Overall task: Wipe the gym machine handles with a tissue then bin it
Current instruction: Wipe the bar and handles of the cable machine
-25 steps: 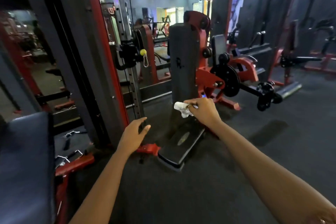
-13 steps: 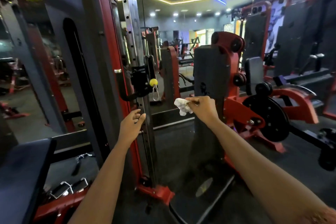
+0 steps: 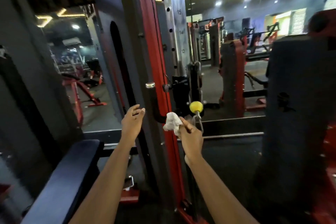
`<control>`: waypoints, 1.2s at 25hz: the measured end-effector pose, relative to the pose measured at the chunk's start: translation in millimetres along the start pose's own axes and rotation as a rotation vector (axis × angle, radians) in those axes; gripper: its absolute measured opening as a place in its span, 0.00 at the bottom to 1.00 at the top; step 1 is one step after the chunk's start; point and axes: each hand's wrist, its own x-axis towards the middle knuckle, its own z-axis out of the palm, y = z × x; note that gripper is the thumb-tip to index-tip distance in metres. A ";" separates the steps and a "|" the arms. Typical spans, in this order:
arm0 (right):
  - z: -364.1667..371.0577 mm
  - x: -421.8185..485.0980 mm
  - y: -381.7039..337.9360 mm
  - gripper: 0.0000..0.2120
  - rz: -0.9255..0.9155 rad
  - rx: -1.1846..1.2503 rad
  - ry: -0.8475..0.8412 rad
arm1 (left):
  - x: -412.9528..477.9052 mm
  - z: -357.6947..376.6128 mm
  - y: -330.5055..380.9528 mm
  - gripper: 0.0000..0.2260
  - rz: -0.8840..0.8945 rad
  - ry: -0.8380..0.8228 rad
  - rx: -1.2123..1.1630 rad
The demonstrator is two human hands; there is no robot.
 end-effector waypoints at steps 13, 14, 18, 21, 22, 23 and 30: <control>157.3 116.5 12.8 0.19 -0.506 -0.193 0.168 | 156.0 26.0 -16.7 0.19 0.230 -0.212 -0.096; 158.8 115.9 21.9 0.19 -0.552 -0.202 0.167 | 156.9 27.7 -19.1 0.17 0.232 -0.217 -0.138; 141.2 116.0 64.5 0.20 -0.612 -0.394 0.090 | 160.1 34.0 -23.0 0.07 0.247 -0.255 -0.231; 126.2 106.2 98.4 0.21 -0.534 -0.465 0.030 | 160.8 35.5 -23.9 0.06 0.262 -0.243 -0.239; 122.5 102.6 106.2 0.20 -0.523 -0.429 0.038 | 161.3 35.6 -24.3 0.07 0.267 -0.243 -0.243; 120.3 101.1 108.3 0.19 -0.508 -0.384 0.051 | 161.8 35.7 -25.1 0.07 0.269 -0.245 -0.248; 136.8 138.9 44.7 0.18 -0.703 -0.305 0.147 | 157.6 41.0 -33.2 0.11 0.260 -0.245 -0.304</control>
